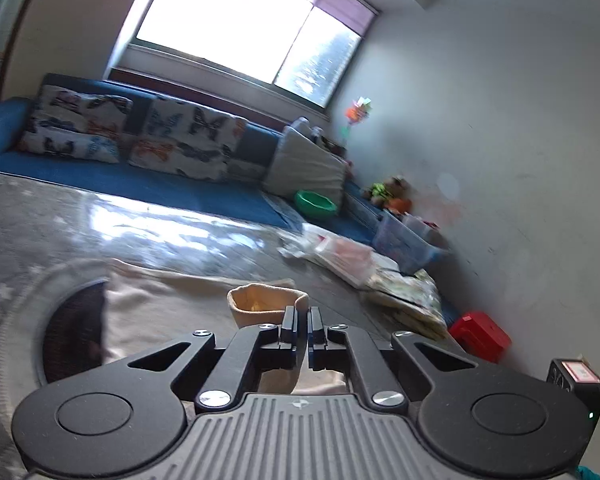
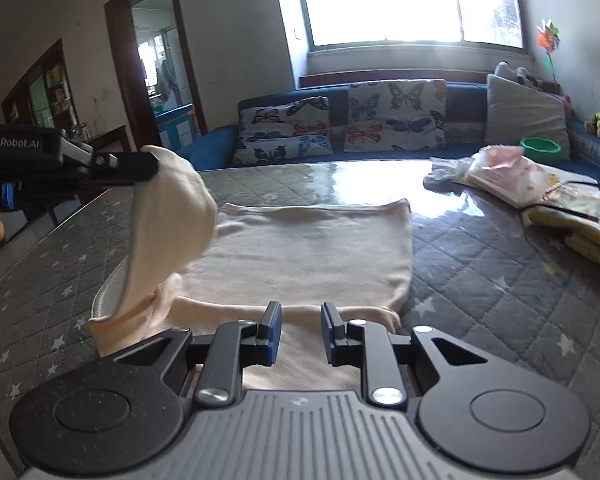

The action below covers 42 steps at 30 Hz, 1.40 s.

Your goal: Fold clothes

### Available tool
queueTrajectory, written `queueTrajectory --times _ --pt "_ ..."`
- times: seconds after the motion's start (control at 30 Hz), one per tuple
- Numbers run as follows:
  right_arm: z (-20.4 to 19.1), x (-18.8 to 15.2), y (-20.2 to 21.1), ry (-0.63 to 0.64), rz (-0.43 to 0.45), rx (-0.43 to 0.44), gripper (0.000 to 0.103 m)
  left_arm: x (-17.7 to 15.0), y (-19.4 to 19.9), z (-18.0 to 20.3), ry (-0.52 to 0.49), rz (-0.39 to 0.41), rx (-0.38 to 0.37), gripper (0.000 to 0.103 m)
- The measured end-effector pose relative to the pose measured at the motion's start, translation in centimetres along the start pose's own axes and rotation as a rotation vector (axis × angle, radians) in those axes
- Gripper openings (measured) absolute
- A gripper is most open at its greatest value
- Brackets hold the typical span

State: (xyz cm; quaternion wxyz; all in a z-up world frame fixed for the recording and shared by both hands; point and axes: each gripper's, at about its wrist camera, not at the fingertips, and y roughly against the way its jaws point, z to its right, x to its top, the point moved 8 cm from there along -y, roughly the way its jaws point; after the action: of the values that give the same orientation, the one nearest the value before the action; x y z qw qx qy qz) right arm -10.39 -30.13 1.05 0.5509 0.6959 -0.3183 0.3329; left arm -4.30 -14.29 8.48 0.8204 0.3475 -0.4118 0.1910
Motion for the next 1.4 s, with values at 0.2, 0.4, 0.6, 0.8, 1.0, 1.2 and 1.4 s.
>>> queueTrajectory --times 0.2,0.4,0.6,0.8,1.0,1.2,1.4 --pt "1.8 -0.8 0.2 -0.038 -0.009 -0.027 0.021 -4.1 -4.0 1.4 -0.034 -0.128 -0.046 0.006" --pt "2.6 -0.9 0.2 -0.051 -0.007 -0.056 0.021 -6.1 -5.2 0.7 -0.059 -0.197 -0.046 0.012" --pt "2.0 0.1 0.2 -0.025 0.022 -0.066 0.021 -4.9 -3.2 -1.2 -0.084 -0.162 -0.026 0.022" --pt "0.1 1.1 -0.5 0.016 0.031 -0.035 0.021 -4.5 -2.0 -4.3 -0.093 -0.163 0.022 0.022" --pt "-1.2 0.5 -3.4 0.071 -0.030 -0.013 0.021 -6.5 -3.2 -7.8 -0.097 -0.239 0.101 0.022" --pt "-0.1 -0.6 -6.7 0.080 -0.096 -0.034 0.021 -6.9 -4.1 -10.9 -0.077 -0.255 0.167 0.019" --pt "-0.1 -0.7 -6.9 0.123 -0.117 -0.049 0.021 -6.2 -3.2 -11.0 -0.082 -0.237 0.165 0.019"
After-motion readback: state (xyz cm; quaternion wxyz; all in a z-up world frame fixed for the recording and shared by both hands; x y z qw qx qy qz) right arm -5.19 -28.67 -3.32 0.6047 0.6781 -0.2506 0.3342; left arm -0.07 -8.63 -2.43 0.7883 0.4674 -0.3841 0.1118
